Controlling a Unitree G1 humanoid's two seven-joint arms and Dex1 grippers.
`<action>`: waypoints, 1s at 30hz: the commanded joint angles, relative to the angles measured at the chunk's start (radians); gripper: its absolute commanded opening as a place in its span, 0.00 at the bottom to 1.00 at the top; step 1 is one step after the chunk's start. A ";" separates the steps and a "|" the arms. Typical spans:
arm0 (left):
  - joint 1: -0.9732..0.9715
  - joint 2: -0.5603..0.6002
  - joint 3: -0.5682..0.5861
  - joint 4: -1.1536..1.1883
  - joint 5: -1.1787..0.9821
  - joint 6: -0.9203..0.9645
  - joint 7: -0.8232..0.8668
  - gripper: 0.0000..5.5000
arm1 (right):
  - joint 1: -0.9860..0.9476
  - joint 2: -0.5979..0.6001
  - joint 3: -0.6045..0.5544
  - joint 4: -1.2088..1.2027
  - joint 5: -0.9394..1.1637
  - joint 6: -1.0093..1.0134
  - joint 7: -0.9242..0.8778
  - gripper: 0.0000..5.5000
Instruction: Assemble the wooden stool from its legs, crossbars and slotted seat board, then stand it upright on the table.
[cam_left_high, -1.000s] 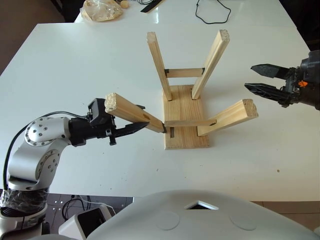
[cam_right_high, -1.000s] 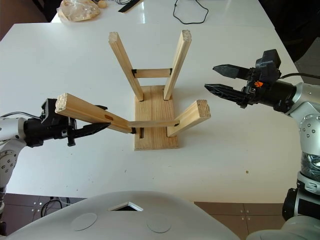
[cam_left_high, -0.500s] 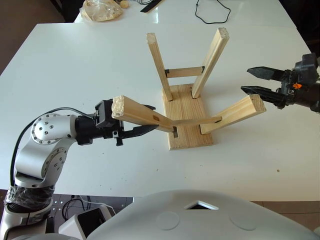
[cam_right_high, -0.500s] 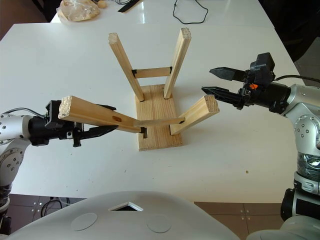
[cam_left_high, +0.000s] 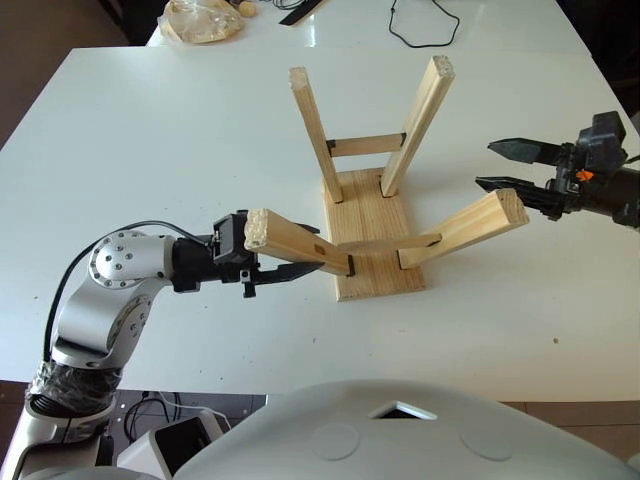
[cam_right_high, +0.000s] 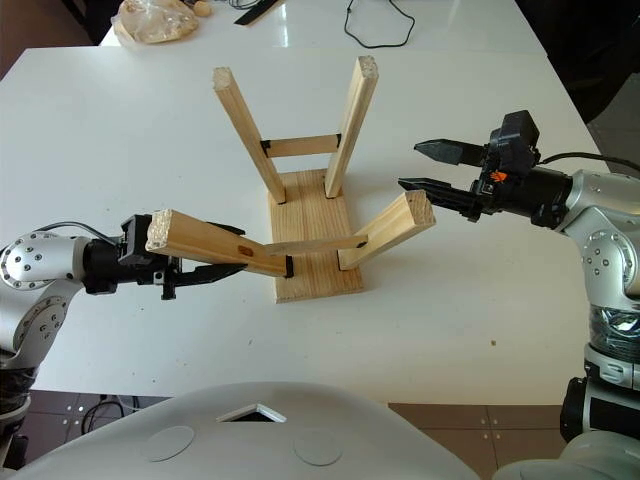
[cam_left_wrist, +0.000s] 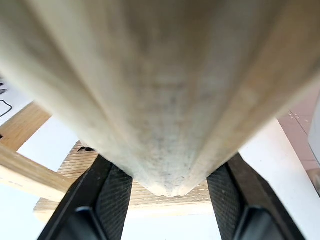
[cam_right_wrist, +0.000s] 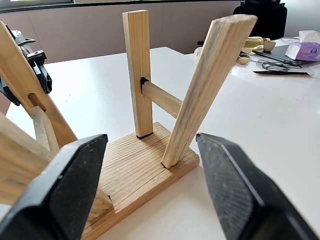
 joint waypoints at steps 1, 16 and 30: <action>-0.025 0.053 -0.046 0.034 0.061 0.069 -0.001 0.37 | 0.011 0.009 0.005 -0.018 -0.020 -0.019 -0.011 0.59; -0.098 0.098 -0.190 0.049 0.135 0.149 0.043 0.37 | 0.032 0.028 0.037 -0.038 -0.055 -0.048 -0.024 0.59; -0.192 0.085 -0.304 0.068 0.268 0.213 0.225 0.37 | 0.052 0.052 0.041 -0.073 -0.054 -0.045 -0.054 0.59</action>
